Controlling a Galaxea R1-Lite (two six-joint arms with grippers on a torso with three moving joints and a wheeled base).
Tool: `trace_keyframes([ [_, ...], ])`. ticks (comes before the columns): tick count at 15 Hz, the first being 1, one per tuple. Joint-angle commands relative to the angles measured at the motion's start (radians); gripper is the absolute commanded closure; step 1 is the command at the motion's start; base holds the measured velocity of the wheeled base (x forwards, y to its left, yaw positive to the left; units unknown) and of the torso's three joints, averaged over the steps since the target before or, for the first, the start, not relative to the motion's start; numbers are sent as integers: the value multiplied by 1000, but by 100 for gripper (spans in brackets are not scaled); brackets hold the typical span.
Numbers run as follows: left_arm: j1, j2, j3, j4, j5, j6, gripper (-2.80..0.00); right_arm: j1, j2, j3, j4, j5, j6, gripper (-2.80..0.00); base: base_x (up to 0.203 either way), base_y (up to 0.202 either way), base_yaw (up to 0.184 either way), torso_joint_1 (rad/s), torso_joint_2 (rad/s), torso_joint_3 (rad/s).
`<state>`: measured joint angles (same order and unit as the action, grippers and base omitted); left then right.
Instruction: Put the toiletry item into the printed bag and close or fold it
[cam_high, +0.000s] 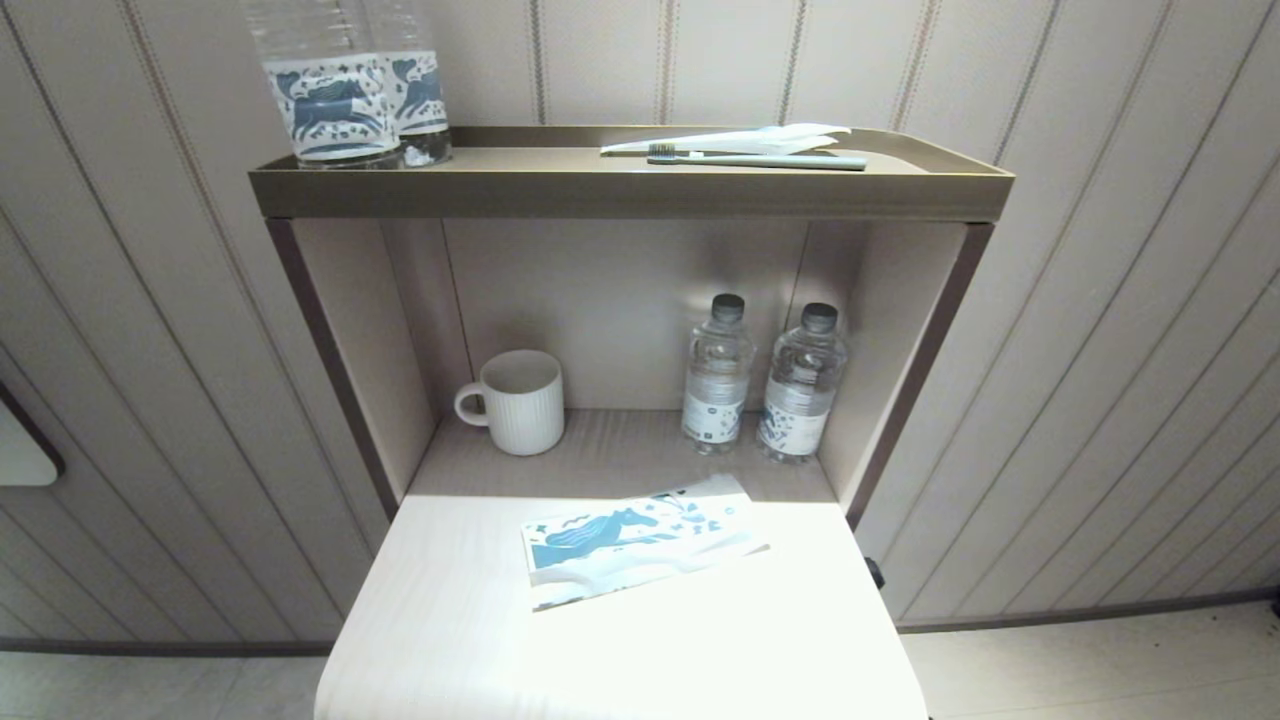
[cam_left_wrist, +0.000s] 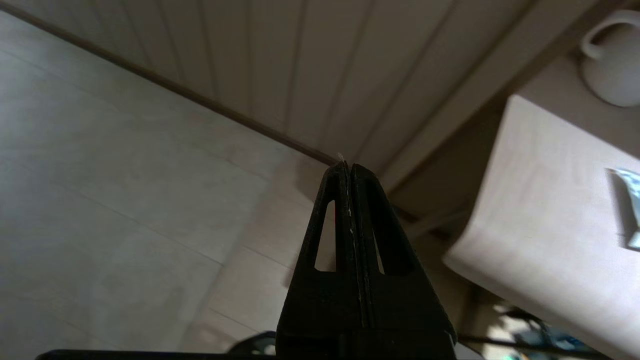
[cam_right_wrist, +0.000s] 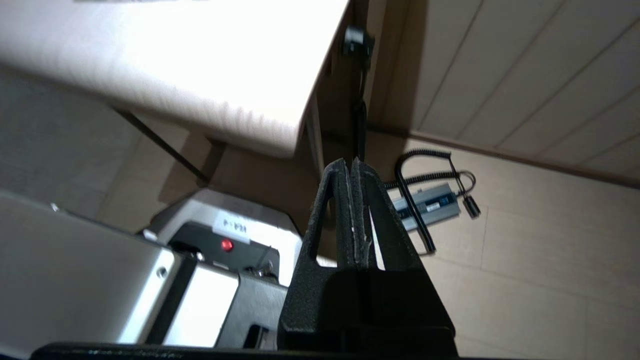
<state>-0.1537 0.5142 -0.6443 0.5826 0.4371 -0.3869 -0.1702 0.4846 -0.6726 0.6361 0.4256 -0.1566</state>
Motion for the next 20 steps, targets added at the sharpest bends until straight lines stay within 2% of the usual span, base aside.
trace_keyframes([
  [1, 174, -126, 48, -25, -63, 153, 0, -16, -153, 79, 40, -4, -38, 0, 0, 0, 0, 0, 0, 0],
  [3, 345, -196, 155, -91, -233, 283, 0, -59, -210, 161, 48, -16, -60, 0, 0, 0, 0, 0, 0, 0],
  [4, 380, -208, 243, -160, -313, 319, 0, -64, -212, 202, 11, -27, -57, 0, 0, 0, 0, 0, 0, 0],
  [6, 356, -197, 412, -359, -443, 353, 0, -66, -212, 347, -223, -48, -85, 0, 0, 0, 0, 0, 0, 0],
  [8, 273, -190, 553, -518, -505, 378, 0, -81, -213, 542, -494, -68, -127, 0, 0, 0, 0, 0, 0, 0],
  [10, 178, -255, 612, -574, -520, 400, 0, -91, -214, 628, -648, -76, -117, 0, 0, 0, 0, 0, 0, 0],
  [14, 151, -486, 639, -583, -480, 506, 0, -94, -213, 672, -820, -81, -59, 0, 0, 0, 0, 0, 0, 0],
  [18, 148, -513, 644, -604, -468, 519, 0, -98, -215, 673, -820, -80, -48, 0, 0, 0, 0, 0, 0, 0],
  [20, 148, -513, 644, -604, -468, 513, 0, -97, -213, 656, -735, -75, 23, 0, 0, 0, 0, 0, 0, 0],
])
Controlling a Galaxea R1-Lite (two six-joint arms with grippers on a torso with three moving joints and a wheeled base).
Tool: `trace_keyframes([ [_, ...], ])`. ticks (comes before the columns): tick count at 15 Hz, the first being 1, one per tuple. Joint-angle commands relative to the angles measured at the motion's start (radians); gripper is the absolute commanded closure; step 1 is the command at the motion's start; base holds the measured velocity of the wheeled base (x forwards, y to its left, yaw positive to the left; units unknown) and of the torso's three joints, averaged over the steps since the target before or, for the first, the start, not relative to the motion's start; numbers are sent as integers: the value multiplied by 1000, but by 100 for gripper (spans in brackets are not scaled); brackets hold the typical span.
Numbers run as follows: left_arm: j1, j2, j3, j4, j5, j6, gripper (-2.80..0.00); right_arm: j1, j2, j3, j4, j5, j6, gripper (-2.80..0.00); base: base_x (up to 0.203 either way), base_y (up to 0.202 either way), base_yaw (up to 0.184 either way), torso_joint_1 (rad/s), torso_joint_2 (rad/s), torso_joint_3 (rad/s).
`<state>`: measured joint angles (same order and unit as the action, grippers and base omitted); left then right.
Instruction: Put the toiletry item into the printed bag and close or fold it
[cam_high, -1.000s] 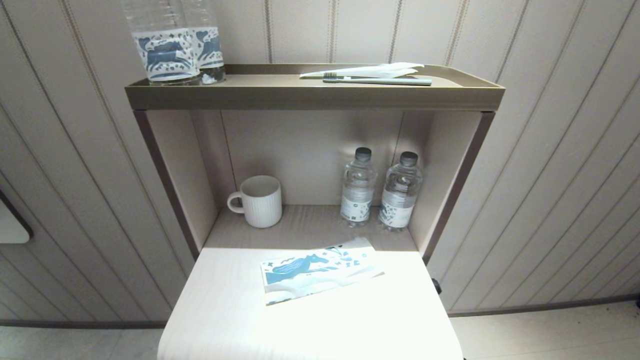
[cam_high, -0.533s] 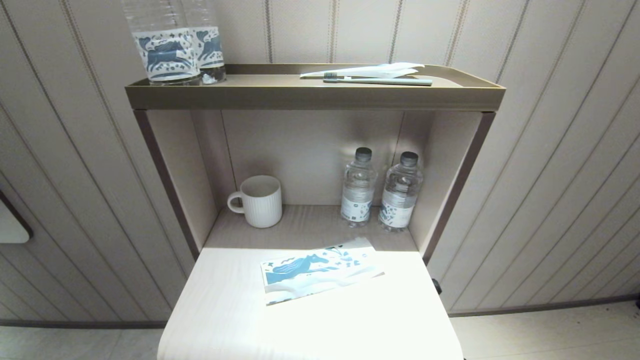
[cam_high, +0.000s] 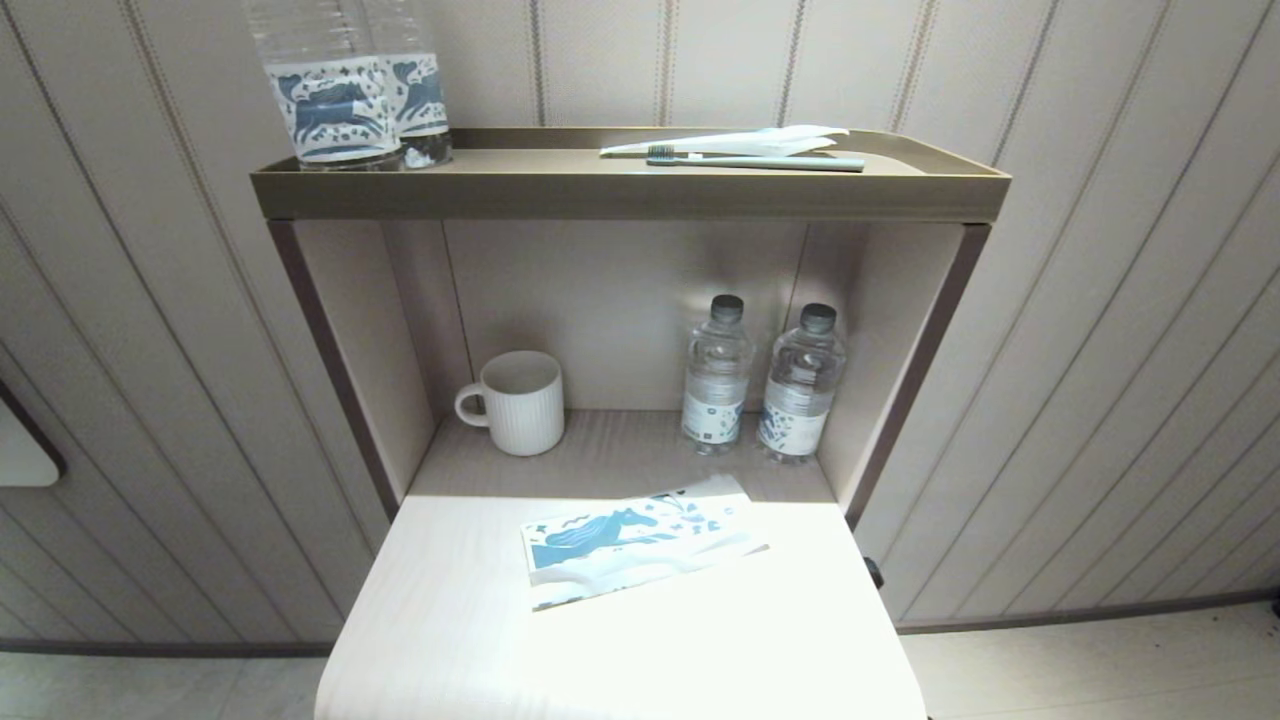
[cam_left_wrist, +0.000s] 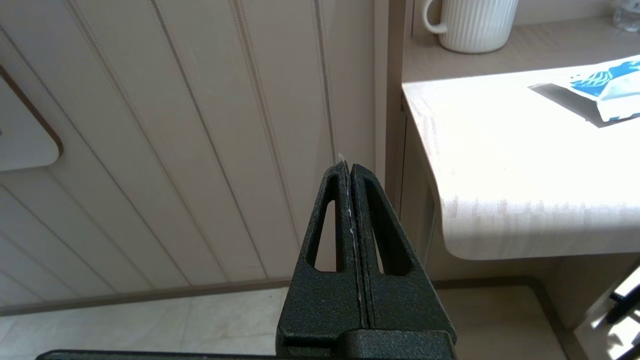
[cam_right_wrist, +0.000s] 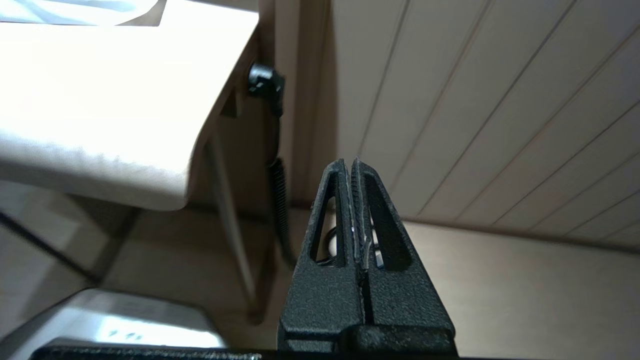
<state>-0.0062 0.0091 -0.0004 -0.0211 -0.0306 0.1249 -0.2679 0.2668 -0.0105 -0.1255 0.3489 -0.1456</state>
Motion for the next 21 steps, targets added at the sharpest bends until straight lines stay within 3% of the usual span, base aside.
trace_keyframes([
  [1, 0, -8, 0, 0, 0, 1, 0, 2, 5, -31, 108, 24, 17, 0, 0, 0, 0, 0, 0, 0],
  [3, 0, -8, 0, -2, 1, 5, 0, 7, 3, -55, 163, 147, -24, 0, 0, 0, 0, 0, 0, 0],
  [4, 0, -8, 0, -2, 1, 7, 0, 16, 2, -57, 165, 162, -34, 0, 0, 0, 0, 0, 0, 0],
  [7, 0, -8, 0, -2, 0, 4, 0, 11, -11, -56, 164, 131, -14, 0, 0, 0, 0, 0, 0, 0],
  [10, 0, -8, 0, -2, 0, 5, 0, 114, 22, -56, 161, 105, -9, 0, 0, 0, 0, 0, 0, 0],
  [12, 0, -8, 0, -2, -2, -4, 0, 154, 7, -55, 161, 10, -7, 0, 0, 0, 0, 0, 0, 0],
  [15, 0, -8, 0, 0, 3, -8, 0, 155, -2, 3, 41, -294, 3, 0, 0, 0, 0, 0, 0, 0],
  [17, 0, -8, 0, -2, 3, -8, 0, 161, -5, 7, 150, -310, 11, 0, 0, 0, 0, 0, 0, 0],
  [19, 0, -8, 0, -2, 2, -5, 0, 234, -42, 9, 155, -312, 21, 0, 0, 0, 0, 0, 0, 0],
  [21, 0, -8, 0, -1, 0, -5, 0, 257, -188, 9, 149, -313, 32, 0, 0, 0, 0, 0, 0, 0],
])
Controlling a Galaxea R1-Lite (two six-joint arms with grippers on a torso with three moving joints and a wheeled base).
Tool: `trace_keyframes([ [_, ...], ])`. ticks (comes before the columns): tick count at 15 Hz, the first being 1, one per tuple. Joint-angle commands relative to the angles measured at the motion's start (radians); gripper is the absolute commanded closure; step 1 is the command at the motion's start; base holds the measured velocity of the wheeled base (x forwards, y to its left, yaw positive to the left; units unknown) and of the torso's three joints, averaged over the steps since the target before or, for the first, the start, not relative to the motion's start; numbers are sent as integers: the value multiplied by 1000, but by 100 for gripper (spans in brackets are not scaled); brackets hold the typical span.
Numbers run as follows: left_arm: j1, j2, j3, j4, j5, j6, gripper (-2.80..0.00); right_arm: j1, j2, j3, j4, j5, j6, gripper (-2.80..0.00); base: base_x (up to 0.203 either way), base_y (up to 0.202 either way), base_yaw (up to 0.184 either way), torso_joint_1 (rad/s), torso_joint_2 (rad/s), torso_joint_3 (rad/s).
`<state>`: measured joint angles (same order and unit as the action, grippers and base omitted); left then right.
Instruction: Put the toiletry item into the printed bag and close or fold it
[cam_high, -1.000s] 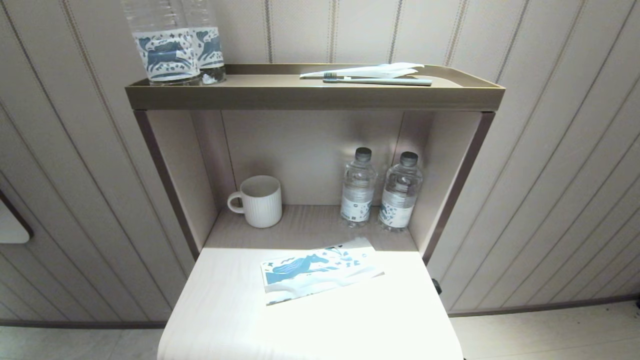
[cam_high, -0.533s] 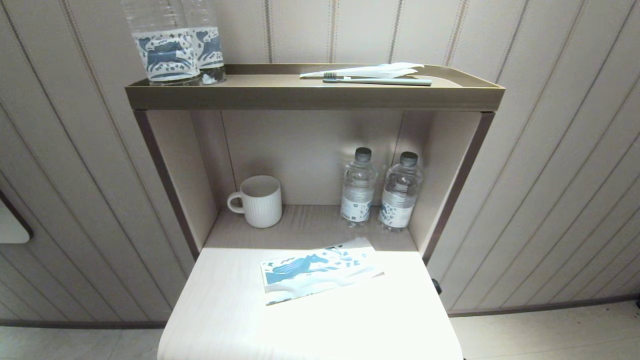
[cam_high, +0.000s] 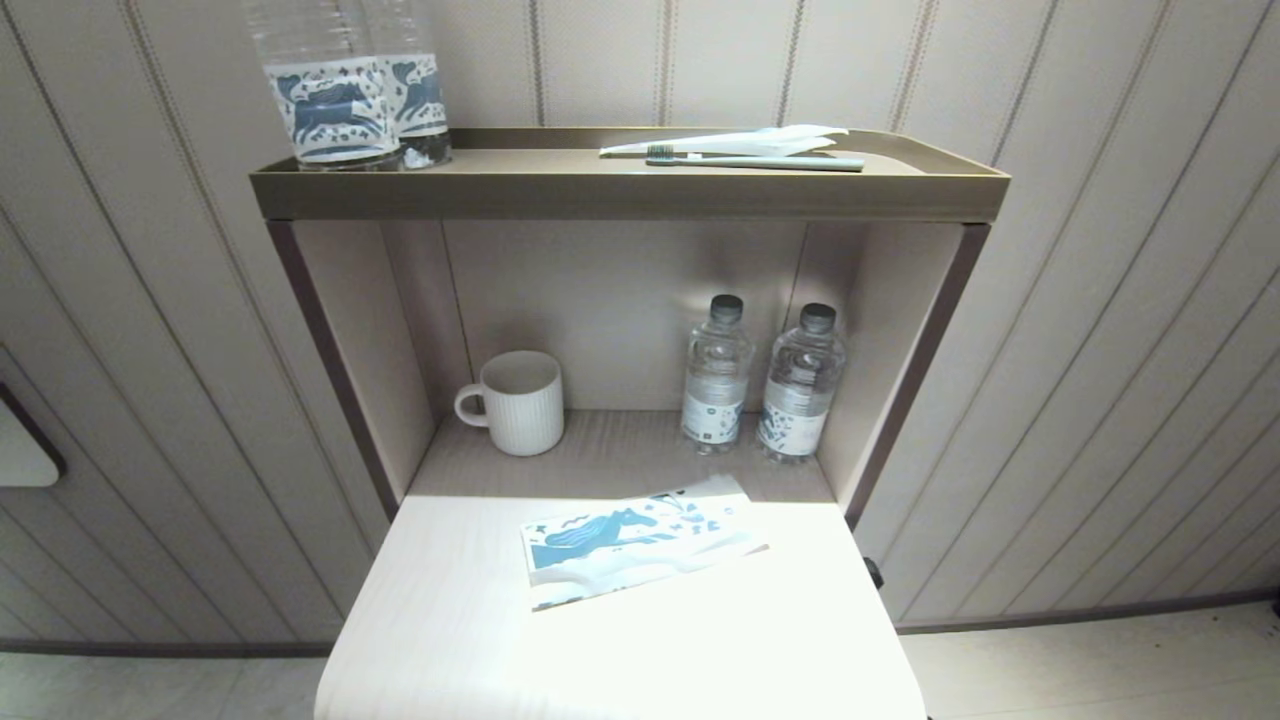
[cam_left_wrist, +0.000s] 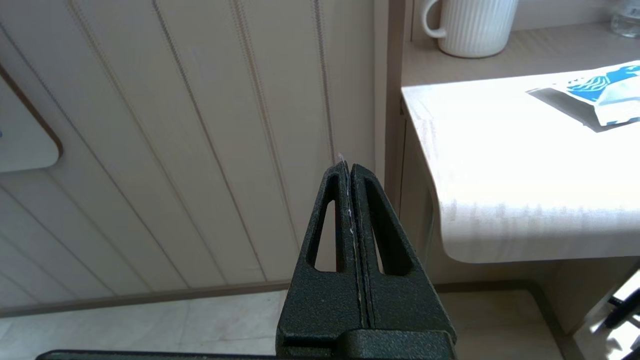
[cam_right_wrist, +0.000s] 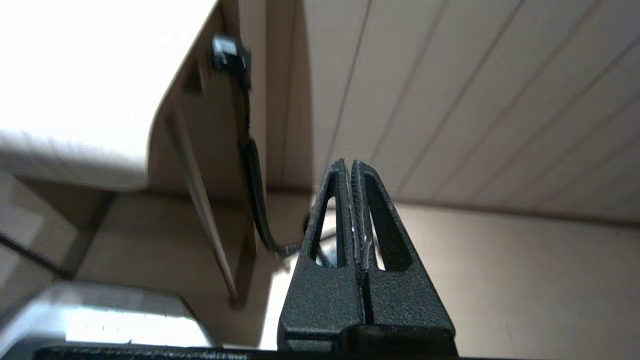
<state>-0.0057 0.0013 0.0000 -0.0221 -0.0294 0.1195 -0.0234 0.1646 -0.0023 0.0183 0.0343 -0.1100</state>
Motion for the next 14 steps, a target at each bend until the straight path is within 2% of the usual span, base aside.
trace_keyframes([
  [1, 0, 0, 0, -1, -1, -1, 0, 17, -145, 2, 2, -6, 21, 0, 0, 0, 0, 0, 0, 0],
  [2, 0, 0, 0, -1, -1, -3, 0, 21, -164, 2, -1, -20, 67, 0, 0, 0, 0, 0, 0, 0],
  [4, 0, 0, 0, -1, 4, -20, 0, 22, -165, 2, -4, -39, 93, 0, 0, 0, 0, 0, 0, 0],
  [7, 0, 0, 0, -23, 27, -108, 0, 22, -165, 2, -4, -45, 101, 0, 0, 0, 0, 0, 0, 0],
  [12, 0, 2, 0, -35, 29, -112, 0, 22, -164, 2, -6, -47, 108, 0, 0, 0, 0, 0, 0, 0],
  [13, 0, 2, 0, -49, 29, -112, 0, 22, -165, 2, -6, -47, 108, 0, 0, 0, 0, 0, 0, 0],
  [14, 0, 0, 0, -116, 25, -109, 0, 22, -165, 2, -6, -47, 108, 0, 0, 0, 0, 0, 0, 0],
])
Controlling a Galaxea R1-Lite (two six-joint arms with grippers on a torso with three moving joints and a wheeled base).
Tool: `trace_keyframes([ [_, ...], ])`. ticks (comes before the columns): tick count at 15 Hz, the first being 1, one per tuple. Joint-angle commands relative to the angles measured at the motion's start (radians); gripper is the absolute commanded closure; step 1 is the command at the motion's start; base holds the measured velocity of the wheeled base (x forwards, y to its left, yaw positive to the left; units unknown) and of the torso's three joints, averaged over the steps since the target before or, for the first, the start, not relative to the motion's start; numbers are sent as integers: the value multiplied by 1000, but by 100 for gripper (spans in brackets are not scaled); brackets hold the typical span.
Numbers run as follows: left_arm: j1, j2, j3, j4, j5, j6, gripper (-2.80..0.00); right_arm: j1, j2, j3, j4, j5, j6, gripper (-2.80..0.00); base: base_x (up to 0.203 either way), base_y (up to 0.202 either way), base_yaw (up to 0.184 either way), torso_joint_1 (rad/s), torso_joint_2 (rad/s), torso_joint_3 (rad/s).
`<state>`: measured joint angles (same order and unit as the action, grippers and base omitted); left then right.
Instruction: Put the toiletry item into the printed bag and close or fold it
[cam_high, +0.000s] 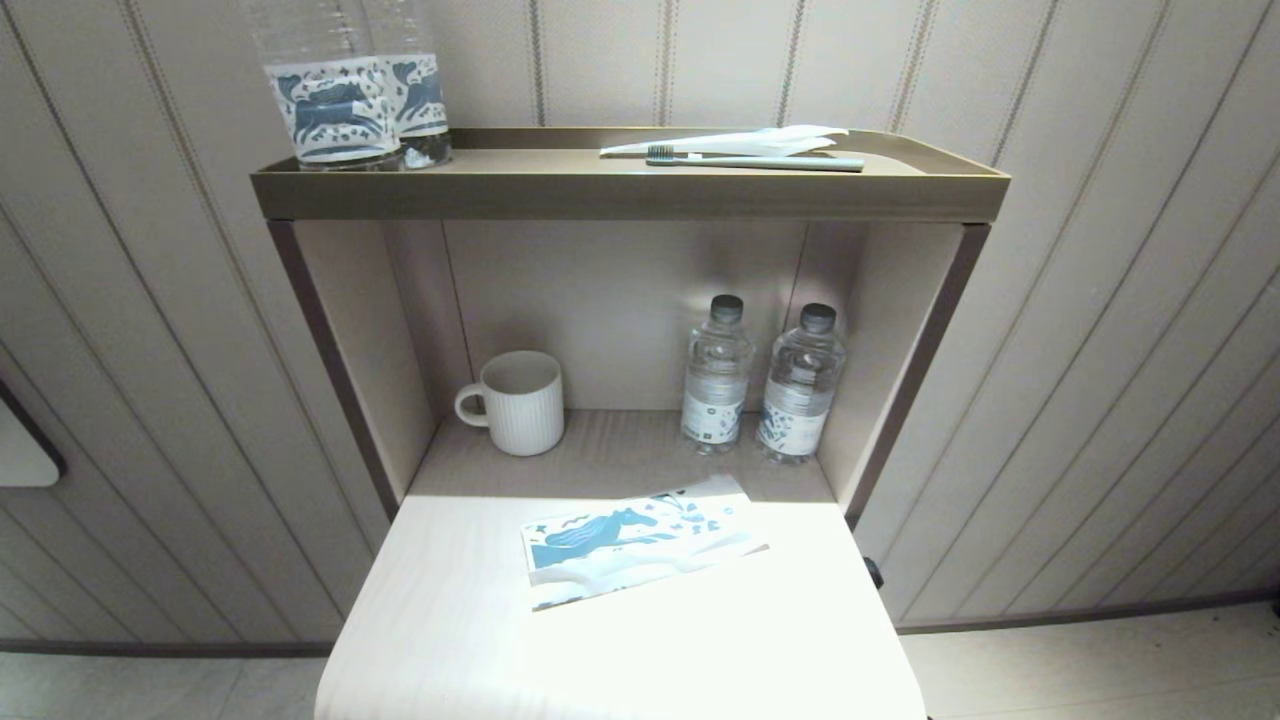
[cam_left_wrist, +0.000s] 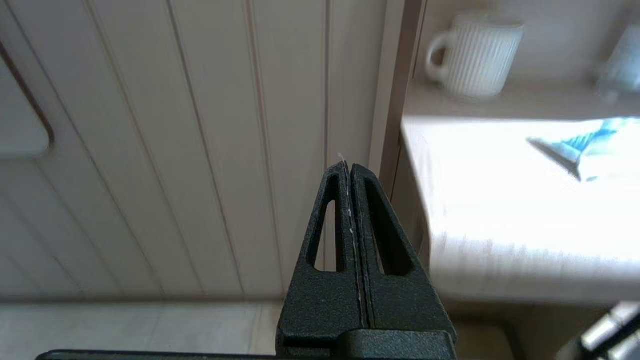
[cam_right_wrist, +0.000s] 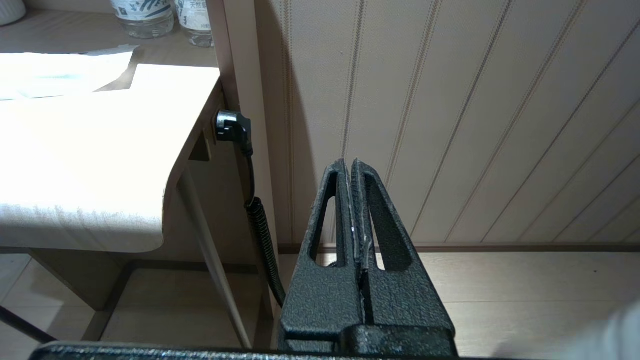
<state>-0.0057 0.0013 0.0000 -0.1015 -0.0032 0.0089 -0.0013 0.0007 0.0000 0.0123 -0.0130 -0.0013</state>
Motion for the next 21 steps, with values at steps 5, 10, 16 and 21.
trace_keyframes([
  [5, 1, -1, 0, -113, -9, 8, 0, 0, 1, 0, 0, 0, 0, 0, 0, 0, 0, 0, 0, 0],
  [10, 0, -1, 0, -118, -9, 5, 0, 0, -1, 0, 0, -1, 0, 0, 0, 0, 0, 0, 0, 0],
  [16, 0, -1, 0, -119, -9, 0, 0, 0, 1, 0, 0, 2, 1, 0, 0, 0, 0, 0, 0, 0],
  [21, 0, -1, 0, -119, -9, 0, 0, 0, -1, 0, 1, 1, 4, 0, 0, 0, 0, 0, 0, 0],
])
